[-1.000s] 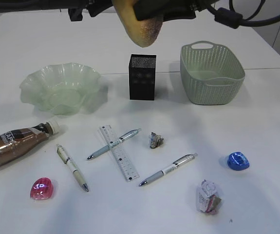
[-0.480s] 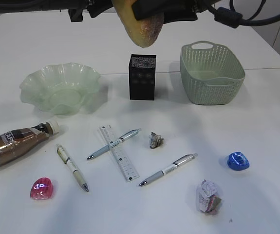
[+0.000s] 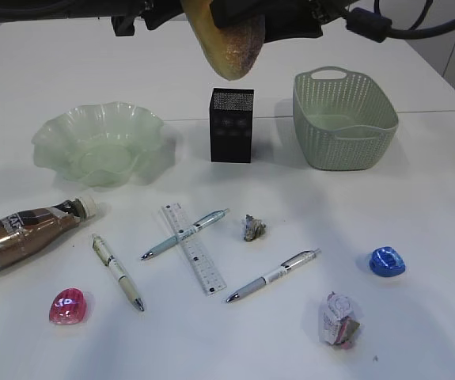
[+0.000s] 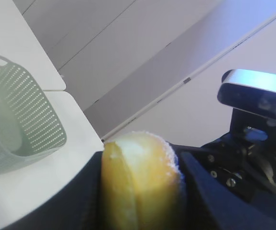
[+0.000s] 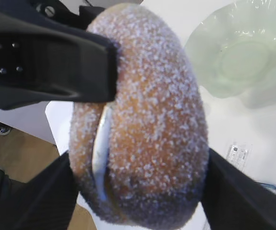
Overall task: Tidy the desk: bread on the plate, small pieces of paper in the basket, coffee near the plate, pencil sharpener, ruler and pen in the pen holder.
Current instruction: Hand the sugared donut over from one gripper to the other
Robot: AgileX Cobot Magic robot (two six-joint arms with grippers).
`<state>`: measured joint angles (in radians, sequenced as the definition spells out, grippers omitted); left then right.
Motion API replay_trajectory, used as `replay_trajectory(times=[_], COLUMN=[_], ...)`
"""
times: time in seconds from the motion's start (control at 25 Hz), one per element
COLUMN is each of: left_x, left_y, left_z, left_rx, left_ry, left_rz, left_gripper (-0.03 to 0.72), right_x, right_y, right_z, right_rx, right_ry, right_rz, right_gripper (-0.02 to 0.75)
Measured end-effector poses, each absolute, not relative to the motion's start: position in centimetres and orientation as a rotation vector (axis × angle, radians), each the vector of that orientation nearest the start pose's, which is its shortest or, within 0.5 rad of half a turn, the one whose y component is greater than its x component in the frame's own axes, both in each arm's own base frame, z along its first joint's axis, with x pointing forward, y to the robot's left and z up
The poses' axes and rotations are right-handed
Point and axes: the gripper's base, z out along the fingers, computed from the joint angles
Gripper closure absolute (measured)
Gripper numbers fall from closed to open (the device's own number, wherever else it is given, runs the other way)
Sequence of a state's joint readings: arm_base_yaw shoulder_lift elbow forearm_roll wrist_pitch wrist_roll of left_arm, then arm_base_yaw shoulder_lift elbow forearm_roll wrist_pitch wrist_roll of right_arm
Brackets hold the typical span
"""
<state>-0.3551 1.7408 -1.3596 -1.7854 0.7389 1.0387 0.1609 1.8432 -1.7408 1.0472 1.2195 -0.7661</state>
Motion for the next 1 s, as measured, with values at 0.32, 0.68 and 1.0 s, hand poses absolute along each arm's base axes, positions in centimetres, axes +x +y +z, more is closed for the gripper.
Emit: replay_trajectory(times=[0.32,0.68,1.0], left_x=[35.43,35.43,35.43], left_y=[-19.55,-19.55,-19.55], left_z=[33.61,33.61,33.6], left_rx=[0.181,0.182,0.184], left_ry=[1.868,1.868,1.869], left_rz=[-1.443,-1.442,-1.441], left_gripper=[0.387,0.387,0.387], right_x=[37.78,37.78,37.78], right_y=[13.64,13.64,13.55], right_z=[35.97,35.97,35.81], right_rx=[-0.784,-0.759,-0.714], right_ry=[2.162,2.177,2.225], right_rz=[1.151,1.163,1.168], right_gripper=[0.146,0.154,0.099])
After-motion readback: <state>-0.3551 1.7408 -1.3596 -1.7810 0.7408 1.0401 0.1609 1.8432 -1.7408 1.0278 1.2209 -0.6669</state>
